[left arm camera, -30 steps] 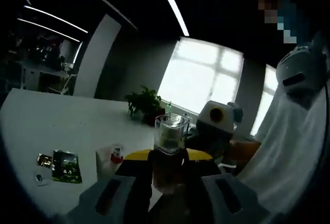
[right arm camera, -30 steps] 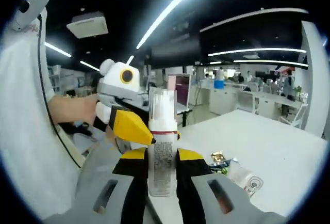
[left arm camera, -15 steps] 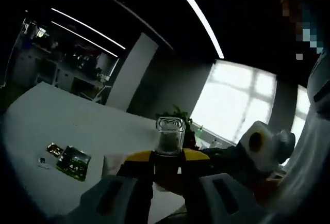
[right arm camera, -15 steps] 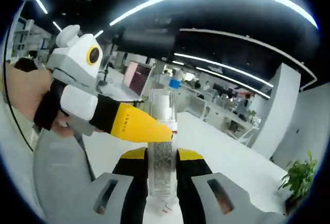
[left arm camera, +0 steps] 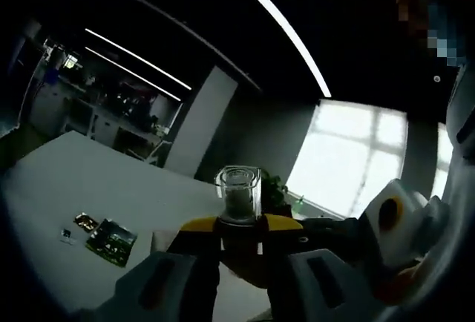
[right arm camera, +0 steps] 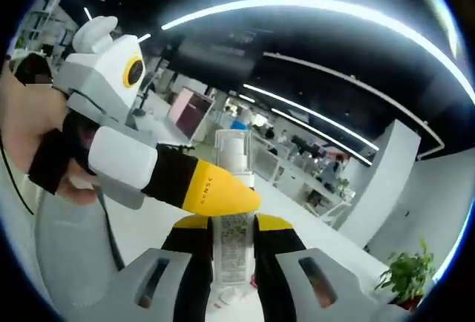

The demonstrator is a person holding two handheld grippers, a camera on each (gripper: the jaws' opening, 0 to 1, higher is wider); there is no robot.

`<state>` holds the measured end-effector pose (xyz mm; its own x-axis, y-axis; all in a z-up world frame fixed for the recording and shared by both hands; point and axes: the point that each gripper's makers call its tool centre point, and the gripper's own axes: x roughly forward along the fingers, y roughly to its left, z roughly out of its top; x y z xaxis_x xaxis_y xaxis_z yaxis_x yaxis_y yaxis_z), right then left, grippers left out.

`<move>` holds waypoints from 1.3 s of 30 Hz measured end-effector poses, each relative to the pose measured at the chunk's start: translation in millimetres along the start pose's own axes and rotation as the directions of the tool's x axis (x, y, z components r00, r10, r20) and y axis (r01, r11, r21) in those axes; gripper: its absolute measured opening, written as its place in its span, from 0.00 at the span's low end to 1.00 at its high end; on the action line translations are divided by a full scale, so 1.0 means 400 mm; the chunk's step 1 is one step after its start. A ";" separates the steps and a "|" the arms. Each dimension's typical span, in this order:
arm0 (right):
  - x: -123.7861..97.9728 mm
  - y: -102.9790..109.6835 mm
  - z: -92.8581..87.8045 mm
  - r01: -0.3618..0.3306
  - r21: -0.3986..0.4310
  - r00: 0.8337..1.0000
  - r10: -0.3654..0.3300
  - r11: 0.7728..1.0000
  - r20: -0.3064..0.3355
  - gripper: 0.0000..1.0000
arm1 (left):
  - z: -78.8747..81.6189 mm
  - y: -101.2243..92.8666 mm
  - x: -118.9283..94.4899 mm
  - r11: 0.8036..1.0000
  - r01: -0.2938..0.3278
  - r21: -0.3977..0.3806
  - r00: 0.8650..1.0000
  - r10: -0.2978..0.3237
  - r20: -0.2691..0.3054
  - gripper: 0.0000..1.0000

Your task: Arrange the skincare products in the storage area until every visible bottle or jar stands upright without overlapping.

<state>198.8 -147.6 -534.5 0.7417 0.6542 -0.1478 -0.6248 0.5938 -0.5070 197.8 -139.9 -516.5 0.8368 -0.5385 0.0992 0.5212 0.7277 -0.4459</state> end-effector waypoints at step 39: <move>-0.045 0.094 0.041 -0.433 0.235 0.896 0.388 0.870 0.216 0.24 | 0.007 -0.067 -0.077 0.866 0.482 0.131 0.849 -0.425 -0.313 0.15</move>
<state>157.9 -129.5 -537.1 0.3696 0.9177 -0.1453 -0.9223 0.3434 -0.1771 158.5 -141.5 -505.2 0.4364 -0.8998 -0.0043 0.8769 0.4263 -0.2220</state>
